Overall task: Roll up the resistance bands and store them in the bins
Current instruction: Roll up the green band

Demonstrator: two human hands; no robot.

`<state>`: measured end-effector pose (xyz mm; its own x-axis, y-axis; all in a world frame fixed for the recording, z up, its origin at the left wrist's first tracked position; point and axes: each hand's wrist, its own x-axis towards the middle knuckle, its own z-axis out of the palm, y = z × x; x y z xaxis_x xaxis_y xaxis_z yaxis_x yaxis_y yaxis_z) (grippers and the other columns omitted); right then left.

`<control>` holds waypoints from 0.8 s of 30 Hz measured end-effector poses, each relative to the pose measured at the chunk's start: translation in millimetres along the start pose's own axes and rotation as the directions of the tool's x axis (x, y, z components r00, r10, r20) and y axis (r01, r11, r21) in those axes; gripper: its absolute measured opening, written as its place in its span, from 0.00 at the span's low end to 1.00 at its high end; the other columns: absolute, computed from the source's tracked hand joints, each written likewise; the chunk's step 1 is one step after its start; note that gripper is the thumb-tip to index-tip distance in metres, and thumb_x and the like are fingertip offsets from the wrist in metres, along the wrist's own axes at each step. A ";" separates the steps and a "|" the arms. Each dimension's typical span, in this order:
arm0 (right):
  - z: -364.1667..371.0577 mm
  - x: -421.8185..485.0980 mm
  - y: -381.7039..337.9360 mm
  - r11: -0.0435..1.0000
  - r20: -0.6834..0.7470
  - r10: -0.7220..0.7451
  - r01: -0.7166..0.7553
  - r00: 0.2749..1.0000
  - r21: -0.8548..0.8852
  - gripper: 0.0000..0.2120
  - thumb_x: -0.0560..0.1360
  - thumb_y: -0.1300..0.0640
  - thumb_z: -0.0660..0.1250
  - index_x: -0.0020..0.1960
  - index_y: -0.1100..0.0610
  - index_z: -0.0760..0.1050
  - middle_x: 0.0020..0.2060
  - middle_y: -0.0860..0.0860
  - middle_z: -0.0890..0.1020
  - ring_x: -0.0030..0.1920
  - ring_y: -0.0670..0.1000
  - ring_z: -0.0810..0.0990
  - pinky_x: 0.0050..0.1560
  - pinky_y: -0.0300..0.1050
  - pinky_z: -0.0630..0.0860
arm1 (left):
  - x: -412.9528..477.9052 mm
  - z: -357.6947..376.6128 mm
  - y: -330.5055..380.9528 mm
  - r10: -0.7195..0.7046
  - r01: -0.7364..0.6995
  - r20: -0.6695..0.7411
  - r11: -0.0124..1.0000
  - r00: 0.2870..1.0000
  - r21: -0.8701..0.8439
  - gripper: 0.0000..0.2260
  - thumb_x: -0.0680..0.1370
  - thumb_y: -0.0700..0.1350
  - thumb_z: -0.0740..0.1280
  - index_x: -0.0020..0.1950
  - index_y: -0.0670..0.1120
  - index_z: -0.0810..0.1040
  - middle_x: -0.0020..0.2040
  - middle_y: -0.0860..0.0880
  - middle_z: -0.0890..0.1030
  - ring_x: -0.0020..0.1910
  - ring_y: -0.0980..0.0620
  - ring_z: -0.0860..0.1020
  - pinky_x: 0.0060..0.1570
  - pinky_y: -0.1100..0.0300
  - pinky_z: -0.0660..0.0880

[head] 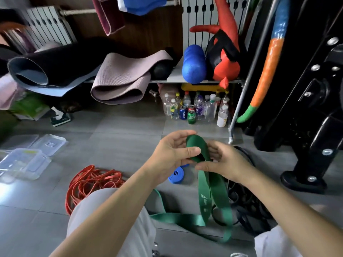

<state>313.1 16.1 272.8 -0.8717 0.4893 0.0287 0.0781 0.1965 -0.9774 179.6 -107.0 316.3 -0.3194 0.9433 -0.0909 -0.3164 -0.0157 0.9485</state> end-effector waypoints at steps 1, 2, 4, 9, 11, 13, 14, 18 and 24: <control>-3.2 0.0 -2.9 1.000 0.018 0.004 -0.004 1.000 -0.005 0.36 0.51 0.38 0.80 0.56 0.45 0.75 0.53 0.43 0.82 0.55 0.45 0.80 0.58 0.40 0.75 | 0.4 -0.8 -0.1 0.004 -0.004 -0.001 1.000 1.000 0.000 0.22 0.64 0.37 0.72 0.57 0.43 0.76 0.47 0.45 0.82 0.46 0.45 0.81 0.48 0.48 0.79; -5.3 -0.8 -5.0 1.000 0.040 0.011 -0.010 0.999 -0.010 0.34 0.52 0.40 0.80 0.55 0.46 0.75 0.52 0.43 0.83 0.54 0.44 0.81 0.56 0.38 0.75 | 0.3 -1.4 -0.9 0.007 -0.007 -0.002 1.000 1.000 -0.002 0.22 0.64 0.37 0.72 0.57 0.43 0.76 0.47 0.45 0.82 0.46 0.45 0.81 0.48 0.48 0.79; -5.1 -4.6 -5.1 0.999 0.056 0.025 -0.023 0.998 -0.042 0.29 0.55 0.45 0.80 0.54 0.46 0.75 0.50 0.44 0.84 0.52 0.44 0.82 0.55 0.38 0.76 | -1.0 -2.0 -3.1 0.011 -0.011 -0.002 1.000 1.000 -0.006 0.21 0.64 0.36 0.71 0.57 0.43 0.76 0.46 0.45 0.82 0.45 0.45 0.81 0.48 0.49 0.79; 0.1 -12.6 0.7 0.982 -0.014 0.042 -0.043 0.999 -0.184 0.26 0.55 0.46 0.79 0.51 0.44 0.75 0.48 0.44 0.83 0.50 0.42 0.81 0.58 0.46 0.76 | -7.0 -5.6 -7.8 0.000 0.001 0.031 0.999 1.000 -0.039 0.20 0.66 0.34 0.71 0.57 0.43 0.77 0.47 0.44 0.82 0.46 0.46 0.81 0.48 0.51 0.80; -0.3 -15.6 1.6 0.977 -0.028 0.071 -0.075 0.997 -0.199 0.26 0.54 0.43 0.78 0.49 0.45 0.76 0.46 0.44 0.84 0.49 0.44 0.82 0.58 0.49 0.76 | -8.7 -6.5 -9.4 -0.015 0.016 0.025 0.999 1.000 -0.049 0.20 0.66 0.34 0.70 0.57 0.43 0.76 0.49 0.43 0.81 0.47 0.45 0.81 0.49 0.50 0.80; 1.3 -20.0 1.8 0.968 -0.023 0.092 -0.095 0.995 -0.233 0.23 0.54 0.42 0.76 0.48 0.44 0.76 0.44 0.44 0.84 0.48 0.44 0.82 0.57 0.50 0.77 | -10.1 -8.6 -11.5 -0.023 0.024 0.025 0.997 0.999 -0.072 0.19 0.68 0.33 0.69 0.58 0.42 0.76 0.50 0.42 0.80 0.47 0.45 0.81 0.47 0.50 0.81; 1.9 -22.3 1.3 0.960 -0.022 0.089 -0.092 0.996 -0.263 0.21 0.56 0.43 0.76 0.47 0.43 0.76 0.44 0.43 0.84 0.47 0.43 0.82 0.56 0.50 0.77 | -10.6 -10.1 -12.7 -0.023 0.026 0.033 0.996 0.999 -0.082 0.18 0.69 0.33 0.68 0.58 0.42 0.76 0.50 0.42 0.79 0.48 0.45 0.81 0.46 0.51 0.80; -6.4 -27.4 -0.9 0.920 -0.083 0.047 -0.075 0.995 -0.384 0.15 0.64 0.53 0.75 0.49 0.44 0.77 0.42 0.43 0.83 0.45 0.43 0.81 0.52 0.49 0.78 | -8.9 -14.1 -19.4 -0.012 0.003 0.041 0.975 0.999 0.222 0.20 0.74 0.28 0.64 0.59 0.48 0.76 0.52 0.47 0.79 0.54 0.47 0.79 0.53 0.52 0.78; -9.1 -34.6 2.8 0.904 -0.085 0.010 -0.046 0.996 -0.424 0.17 0.63 0.57 0.75 0.47 0.44 0.75 0.42 0.44 0.81 0.45 0.46 0.80 0.46 0.38 0.76 | -9.7 -10.0 -34.2 0.024 -0.079 0.076 0.411 0.997 0.908 0.21 0.71 0.39 0.70 0.63 0.47 0.75 0.61 0.49 0.72 0.54 0.54 0.73 0.51 0.76 0.66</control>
<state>347.9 7.4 271.0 -0.8265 0.5617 0.0364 0.3156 0.5159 -0.7964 184.6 -119.0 281.7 -0.2586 0.9650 -0.0447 0.7061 0.2204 0.6730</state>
